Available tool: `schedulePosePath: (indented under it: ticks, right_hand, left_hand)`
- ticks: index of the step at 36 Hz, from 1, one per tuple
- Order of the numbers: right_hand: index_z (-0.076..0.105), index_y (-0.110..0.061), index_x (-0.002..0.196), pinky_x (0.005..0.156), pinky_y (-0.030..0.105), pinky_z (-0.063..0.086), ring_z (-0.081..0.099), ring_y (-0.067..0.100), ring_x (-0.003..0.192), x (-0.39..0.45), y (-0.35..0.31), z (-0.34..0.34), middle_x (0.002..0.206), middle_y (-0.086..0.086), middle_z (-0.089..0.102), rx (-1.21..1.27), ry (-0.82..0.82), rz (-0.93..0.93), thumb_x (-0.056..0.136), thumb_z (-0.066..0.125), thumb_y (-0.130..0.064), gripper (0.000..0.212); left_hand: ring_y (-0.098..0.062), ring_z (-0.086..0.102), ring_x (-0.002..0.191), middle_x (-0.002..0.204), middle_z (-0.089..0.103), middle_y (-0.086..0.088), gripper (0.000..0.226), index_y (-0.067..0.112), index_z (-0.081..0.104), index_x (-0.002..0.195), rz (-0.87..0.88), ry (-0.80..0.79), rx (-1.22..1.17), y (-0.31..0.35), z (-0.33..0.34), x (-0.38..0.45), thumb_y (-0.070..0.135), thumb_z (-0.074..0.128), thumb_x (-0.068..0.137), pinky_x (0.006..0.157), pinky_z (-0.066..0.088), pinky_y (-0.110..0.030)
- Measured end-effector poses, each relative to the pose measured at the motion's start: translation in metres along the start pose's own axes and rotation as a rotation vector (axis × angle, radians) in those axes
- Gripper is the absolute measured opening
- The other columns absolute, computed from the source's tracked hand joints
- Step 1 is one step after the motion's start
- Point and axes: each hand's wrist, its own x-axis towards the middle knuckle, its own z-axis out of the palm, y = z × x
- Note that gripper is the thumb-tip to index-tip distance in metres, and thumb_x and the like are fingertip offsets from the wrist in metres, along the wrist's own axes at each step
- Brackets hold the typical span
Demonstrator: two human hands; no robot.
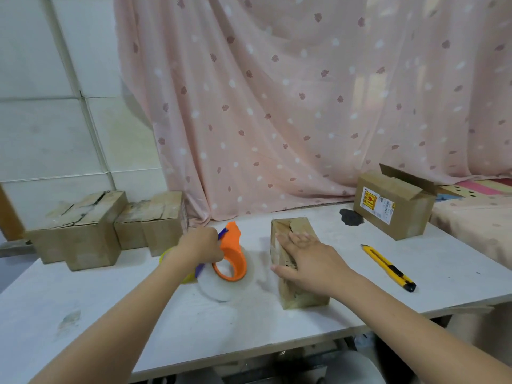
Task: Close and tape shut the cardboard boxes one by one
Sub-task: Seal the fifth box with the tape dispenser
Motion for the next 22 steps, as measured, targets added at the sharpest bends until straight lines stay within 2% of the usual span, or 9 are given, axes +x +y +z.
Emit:
schedulePosePath:
  ticks: [4,8,11,12,14,16,18,20,22]
  right_hand:
    - [0.01,-0.032,0.159,0.116,0.037,0.026,0.013,0.022,0.153,-0.001,0.001,-0.002,0.166,0.001,0.017,0.021,0.007,0.003,0.094,0.035,-0.07,0.079]
    - [0.009,-0.034,0.158,0.117,0.038,0.026,0.011,0.021,0.154,0.001,0.004,0.001,0.167,-0.001,0.013,0.031,0.005,0.008,0.092,0.036,-0.073,0.082]
    - [0.007,-0.034,0.159,0.118,0.038,0.025,0.009,0.02,0.154,0.001,0.005,0.0,0.167,-0.001,0.011,0.04,0.001,0.015,0.092,0.036,-0.073,0.083]
    - [0.007,-0.035,0.159,0.117,0.038,0.026,0.01,0.02,0.154,0.001,0.006,0.0,0.167,-0.002,0.011,0.038,0.0,0.016,0.092,0.036,-0.073,0.083]
    - [0.006,-0.035,0.159,0.117,0.039,0.027,0.01,0.02,0.154,-0.001,0.008,0.0,0.168,-0.002,0.011,0.031,-0.004,0.017,0.092,0.037,-0.072,0.082]
    - [0.005,-0.036,0.159,0.116,0.037,0.027,0.01,0.019,0.154,-0.003,0.011,0.0,0.168,-0.002,0.011,0.026,-0.009,0.014,0.092,0.038,-0.069,0.081]
    - [0.004,-0.037,0.159,0.117,0.035,0.026,0.009,0.018,0.154,-0.006,0.014,-0.002,0.168,-0.003,0.009,0.018,-0.016,0.005,0.093,0.037,-0.067,0.08]
    - [0.003,-0.038,0.159,0.117,0.035,0.026,0.008,0.017,0.154,-0.008,0.017,-0.003,0.168,-0.004,0.008,0.01,-0.025,-0.002,0.092,0.036,-0.069,0.081]
    - [0.003,-0.039,0.159,0.116,0.036,0.027,0.009,0.017,0.154,-0.009,0.019,-0.004,0.168,-0.004,0.008,0.011,-0.025,0.0,0.092,0.036,-0.07,0.081]
  left_hand:
    - [-0.024,0.051,0.084,0.087,0.048,-0.001,0.013,0.016,0.045,0.085,-0.018,-0.026,0.085,0.003,0.009,-0.006,0.024,0.055,0.087,0.07,0.039,-0.03]
    - [-0.024,0.054,0.084,0.098,0.056,-0.005,0.01,0.016,0.05,0.095,-0.006,-0.001,0.187,0.005,0.016,-0.008,0.018,0.056,0.088,0.067,0.039,-0.028]
    - [-0.025,0.06,0.086,0.096,0.059,-0.006,0.023,0.008,0.058,0.111,-0.032,-0.086,0.165,0.009,0.022,-0.008,0.018,0.055,0.09,0.058,0.04,-0.025]
    - [-0.025,0.062,0.09,0.097,0.06,-0.006,0.027,0.008,0.058,0.115,-0.047,-0.12,0.151,0.014,0.023,-0.009,0.02,0.055,0.091,0.06,0.043,-0.024]
    - [-0.026,0.06,0.108,0.116,0.06,-0.01,0.028,0.009,0.056,0.119,-0.059,-0.099,0.162,0.027,0.025,-0.012,0.021,0.051,0.095,0.081,0.047,-0.029]
    - [-0.032,0.051,0.117,0.127,0.05,-0.014,0.03,0.011,0.053,0.125,0.012,0.056,0.13,0.042,0.028,-0.011,0.018,0.047,0.096,0.096,0.042,-0.035]
    - [-0.032,0.051,0.118,0.133,0.049,-0.013,0.042,0.014,0.048,0.14,0.163,0.155,-0.118,0.056,0.033,-0.006,0.017,0.048,0.098,0.097,0.042,-0.034]
    - [-0.02,0.059,0.105,0.137,0.053,-0.004,0.053,0.022,0.038,0.152,0.251,0.078,-0.504,0.067,0.036,-0.001,0.014,0.049,0.1,0.086,0.044,-0.023]
    - [-0.011,0.06,0.086,0.134,0.057,0.004,0.056,0.024,0.037,0.152,0.247,-0.04,-0.85,0.075,0.039,0.006,0.009,0.05,0.1,0.069,0.045,-0.018]
